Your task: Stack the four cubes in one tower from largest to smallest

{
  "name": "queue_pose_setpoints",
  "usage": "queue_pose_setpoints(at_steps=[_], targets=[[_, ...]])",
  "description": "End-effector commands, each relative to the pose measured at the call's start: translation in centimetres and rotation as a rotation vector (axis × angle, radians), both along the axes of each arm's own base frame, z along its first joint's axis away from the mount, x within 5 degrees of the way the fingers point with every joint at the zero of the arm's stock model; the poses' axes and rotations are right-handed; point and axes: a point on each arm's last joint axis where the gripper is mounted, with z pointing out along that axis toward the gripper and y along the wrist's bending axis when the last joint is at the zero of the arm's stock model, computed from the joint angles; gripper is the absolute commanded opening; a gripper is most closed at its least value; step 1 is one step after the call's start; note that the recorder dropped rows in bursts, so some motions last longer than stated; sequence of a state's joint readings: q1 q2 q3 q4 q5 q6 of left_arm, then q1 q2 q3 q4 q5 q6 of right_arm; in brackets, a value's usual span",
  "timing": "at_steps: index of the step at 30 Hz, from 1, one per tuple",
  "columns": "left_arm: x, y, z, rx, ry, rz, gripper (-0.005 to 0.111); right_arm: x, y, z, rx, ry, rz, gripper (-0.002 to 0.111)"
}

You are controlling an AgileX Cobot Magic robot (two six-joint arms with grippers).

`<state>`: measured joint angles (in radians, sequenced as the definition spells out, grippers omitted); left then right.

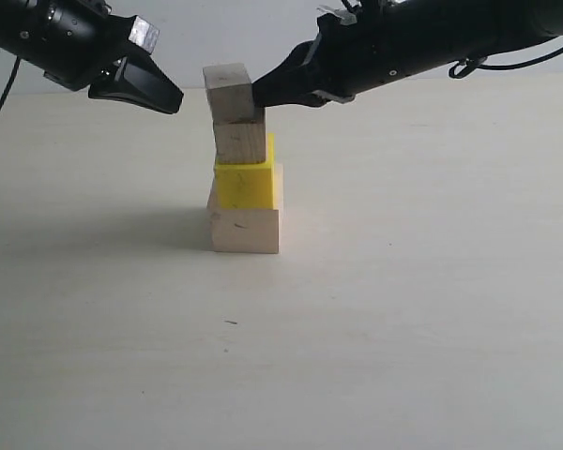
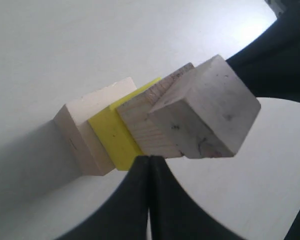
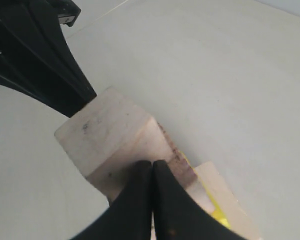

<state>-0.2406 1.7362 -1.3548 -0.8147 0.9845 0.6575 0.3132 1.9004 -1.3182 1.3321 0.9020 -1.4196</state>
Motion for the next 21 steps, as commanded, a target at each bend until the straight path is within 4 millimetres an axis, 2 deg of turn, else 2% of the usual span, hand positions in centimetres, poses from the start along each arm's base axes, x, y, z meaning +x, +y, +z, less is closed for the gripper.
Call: queue_pose_setpoints(at_steps=[1, 5, 8, 11, 21], targets=[[-0.3, -0.1, 0.3, -0.017, 0.005, -0.009, 0.000, 0.4, -0.1, 0.2, -0.021, -0.036, -0.032, 0.000], [-0.5, -0.9, 0.9, -0.101, -0.009, -0.049, 0.000, 0.3, -0.2, 0.5, -0.020, -0.045, -0.031, 0.000], [-0.5, -2.0, 0.9, -0.110, -0.036, -0.047, 0.000, 0.3, -0.8, 1.6, -0.046, -0.074, -0.075, 0.000], [-0.6, -2.0, 0.8, -0.112, -0.026, -0.055, 0.000, 0.5, -1.9, 2.2, -0.067, -0.065, -0.123, 0.000], [-0.3, -2.0, 0.6, -0.106, -0.037, -0.036, 0.000, -0.2, -1.6, 2.5, -0.031, -0.030, -0.058, 0.000]])
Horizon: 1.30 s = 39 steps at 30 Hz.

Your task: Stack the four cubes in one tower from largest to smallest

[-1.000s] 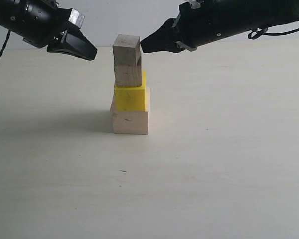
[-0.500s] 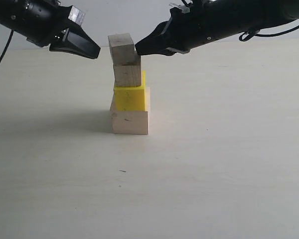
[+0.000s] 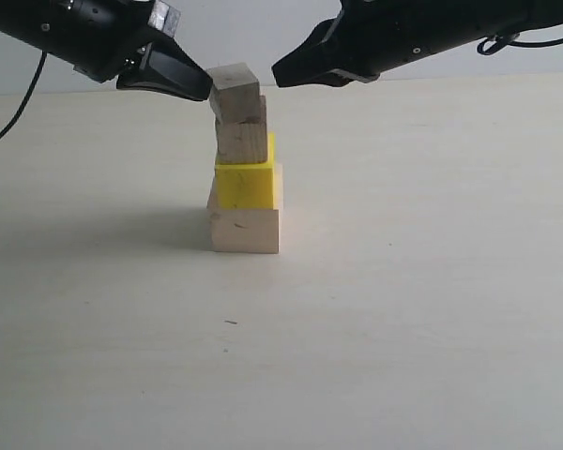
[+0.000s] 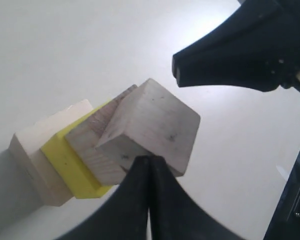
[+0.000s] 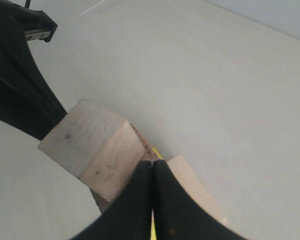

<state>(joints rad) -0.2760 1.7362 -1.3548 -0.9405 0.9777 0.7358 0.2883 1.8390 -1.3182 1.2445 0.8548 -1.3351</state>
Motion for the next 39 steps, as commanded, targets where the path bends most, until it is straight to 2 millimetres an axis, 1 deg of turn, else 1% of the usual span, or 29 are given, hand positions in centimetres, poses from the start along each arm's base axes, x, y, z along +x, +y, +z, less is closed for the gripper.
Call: queue_pose_setpoints(at_steps=[1, 7, 17, 22, 35, 39], targets=[[0.2, -0.2, -0.2, -0.006, -0.005, 0.011, 0.000, -0.2, 0.0, 0.6, 0.023, 0.001, 0.013, 0.000], [0.7, -0.3, -1.4, 0.000, 0.027, 0.012, 0.000, -0.2, 0.0, 0.6, 0.024, 0.003, 0.017, 0.000], [0.8, -0.3, -1.4, 0.001, 0.018, 0.024, 0.000, -0.2, 0.0, 0.6, 0.023, -0.001, 0.019, 0.000], [0.8, -0.3, -1.4, 0.001, 0.018, 0.024, 0.000, -0.7, 0.1, 0.7, 0.036, 0.021, 0.067, 0.000], [0.9, -0.3, -1.4, -0.002, 0.017, 0.028, 0.000, -1.0, 0.2, 0.6, 0.026, 0.053, 0.091, 0.000], [0.9, -0.4, -1.3, -0.012, 0.013, 0.029, 0.000, -1.3, 0.8, 0.6, 0.028, 0.054, 0.111, 0.000]])
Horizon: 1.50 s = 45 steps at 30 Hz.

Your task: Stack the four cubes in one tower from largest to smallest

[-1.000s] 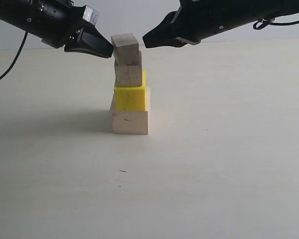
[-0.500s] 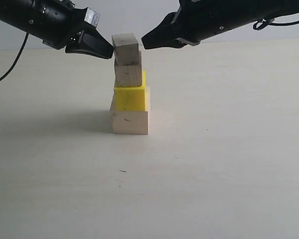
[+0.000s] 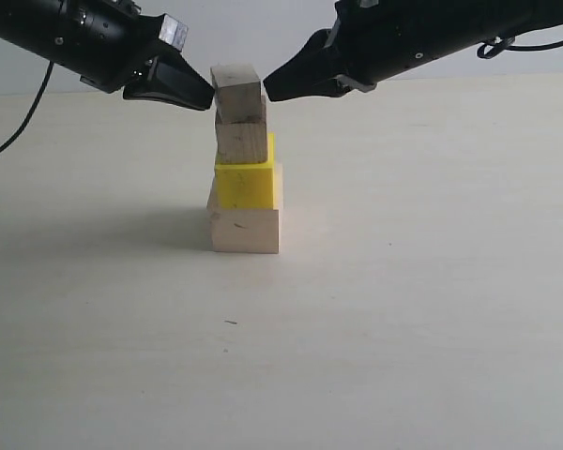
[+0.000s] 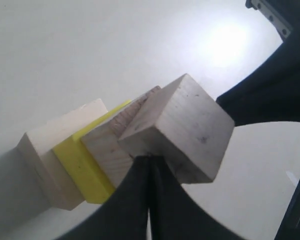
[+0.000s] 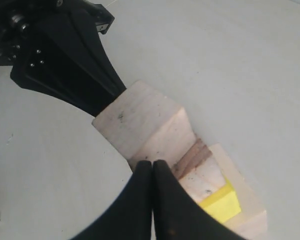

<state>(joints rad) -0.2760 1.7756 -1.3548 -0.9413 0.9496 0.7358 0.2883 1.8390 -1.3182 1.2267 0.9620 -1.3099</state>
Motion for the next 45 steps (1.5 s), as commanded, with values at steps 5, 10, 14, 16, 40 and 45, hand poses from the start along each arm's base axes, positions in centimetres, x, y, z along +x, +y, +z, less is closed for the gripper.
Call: queue_pose_setpoints(at_steps=[5, 10, 14, 16, 40, 45], targets=[[0.0, -0.3, 0.2, -0.031, -0.008, 0.007, 0.000, -0.8, 1.2, 0.4, -0.011, -0.018, 0.045, 0.000], [0.0, -0.3, 0.2, -0.031, -0.006, 0.004, 0.000, -0.4, 1.0, 0.1, -0.058, -0.035, 0.015, 0.000], [-0.1, -0.3, 0.2, -0.032, 0.002, -0.005, 0.000, -0.3, 1.0, 0.1, -0.059, -0.041, 0.003, 0.000], [-0.1, -0.3, 0.2, -0.033, 0.004, -0.008, 0.000, -0.2, 0.9, 0.1, -0.062, -0.046, -0.007, 0.000], [-0.4, -0.4, 0.1, -0.034, 0.020, -0.029, 0.000, 0.3, 0.8, 0.1, -0.069, -0.066, -0.065, 0.000], [-0.4, -0.4, 0.1, -0.034, 0.020, -0.029, 0.000, 0.3, 0.9, 0.2, -0.052, -0.060, -0.070, 0.000]])
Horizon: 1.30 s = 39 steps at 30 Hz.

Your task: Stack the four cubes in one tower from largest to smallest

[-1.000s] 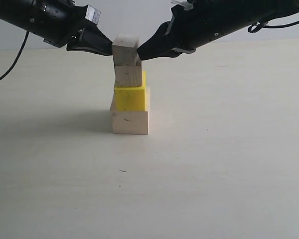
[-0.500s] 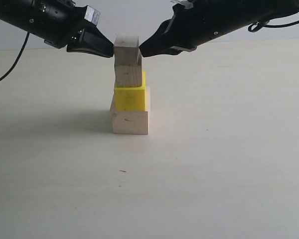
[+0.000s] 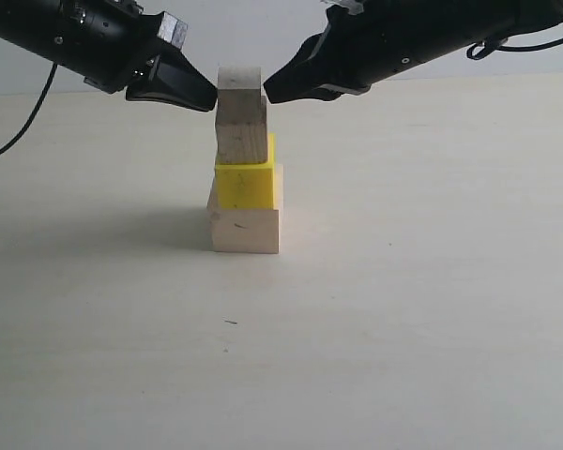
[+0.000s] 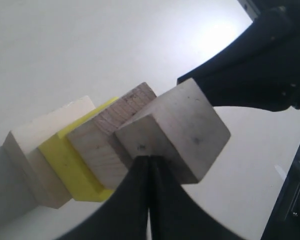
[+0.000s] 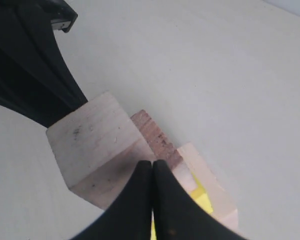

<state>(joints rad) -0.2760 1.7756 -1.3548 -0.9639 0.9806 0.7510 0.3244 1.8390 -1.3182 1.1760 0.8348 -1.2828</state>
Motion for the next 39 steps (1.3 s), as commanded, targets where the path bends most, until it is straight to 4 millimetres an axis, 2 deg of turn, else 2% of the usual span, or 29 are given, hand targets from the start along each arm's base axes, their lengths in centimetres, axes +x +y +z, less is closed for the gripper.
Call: queue_pose_setpoints(at_steps=[1, 23, 39], targets=[[-0.1, -0.2, 0.0, -0.013, 0.006, -0.003, 0.000, 0.0, 0.1, 0.6, 0.020, -0.013, -0.004, 0.000], [0.3, -0.1, 0.0, -0.003, -0.023, 0.034, 0.000, 0.2, -0.2, 0.3, -0.002, 0.050, -0.079, 0.000], [0.8, 0.5, -1.4, 0.091, 0.013, 0.069, 0.000, 0.3, -1.0, -0.8, -0.072, 0.121, -0.185, 0.000]])
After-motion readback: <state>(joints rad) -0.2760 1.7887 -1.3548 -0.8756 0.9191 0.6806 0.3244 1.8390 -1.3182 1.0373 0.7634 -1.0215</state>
